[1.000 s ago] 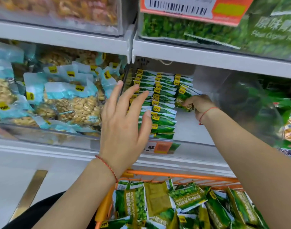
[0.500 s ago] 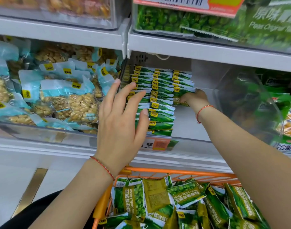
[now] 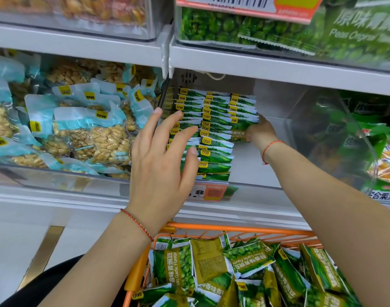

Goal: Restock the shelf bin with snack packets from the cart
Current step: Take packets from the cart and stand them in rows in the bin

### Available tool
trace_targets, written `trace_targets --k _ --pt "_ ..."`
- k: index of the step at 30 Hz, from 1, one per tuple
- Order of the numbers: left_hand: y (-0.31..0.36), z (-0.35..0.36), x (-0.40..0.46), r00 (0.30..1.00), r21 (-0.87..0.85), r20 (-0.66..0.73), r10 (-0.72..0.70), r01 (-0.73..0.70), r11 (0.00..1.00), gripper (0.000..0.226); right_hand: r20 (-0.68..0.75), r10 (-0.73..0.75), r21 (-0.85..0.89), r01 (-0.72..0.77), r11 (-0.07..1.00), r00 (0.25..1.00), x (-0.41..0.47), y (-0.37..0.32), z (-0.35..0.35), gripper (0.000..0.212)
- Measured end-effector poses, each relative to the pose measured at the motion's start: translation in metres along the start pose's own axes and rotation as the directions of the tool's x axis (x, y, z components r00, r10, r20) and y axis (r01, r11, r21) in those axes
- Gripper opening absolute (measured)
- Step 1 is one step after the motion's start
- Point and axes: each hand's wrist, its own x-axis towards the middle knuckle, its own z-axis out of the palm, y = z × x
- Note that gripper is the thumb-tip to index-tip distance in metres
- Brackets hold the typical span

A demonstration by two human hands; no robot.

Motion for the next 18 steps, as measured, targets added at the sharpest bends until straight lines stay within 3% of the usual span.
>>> trace_targets --k 2,4,7,8,11,18 --pt "-0.001 -0.001 0.0 1.0 0.006 0.006 0.0 0.0 1.0 0.033 -0.014 0.031 0.066 -0.03 0.997 0.999 0.0 -0.001 -0.001 0.057" --pt "-0.001 -0.001 -0.001 1.0 0.006 0.007 0.0 0.0 1.0 0.032 0.046 0.088 0.286 -0.097 0.953 0.995 0.0 -0.003 -0.007 0.051" --pt "-0.001 0.0 -0.001 1.0 0.003 0.009 0.001 -0.001 1.0 0.032 0.176 0.088 0.752 -0.192 0.63 0.98 -0.004 -0.012 -0.014 0.019" --pt "-0.001 0.0 -0.001 1.0 0.003 0.01 0.001 -0.001 1.0 0.032 0.17 0.111 0.784 -0.202 0.586 0.979 0.0 -0.012 -0.016 0.021" --pt "-0.002 0.0 -0.001 1.0 0.003 0.008 0.003 -0.003 1.0 0.031 0.166 0.177 0.726 -0.241 0.644 0.97 0.016 -0.009 -0.017 0.062" --pt "-0.001 0.003 0.001 1.0 0.022 0.01 -0.003 0.003 1.0 0.03 0.219 0.116 0.753 -0.243 0.612 0.969 0.02 -0.016 -0.002 0.064"
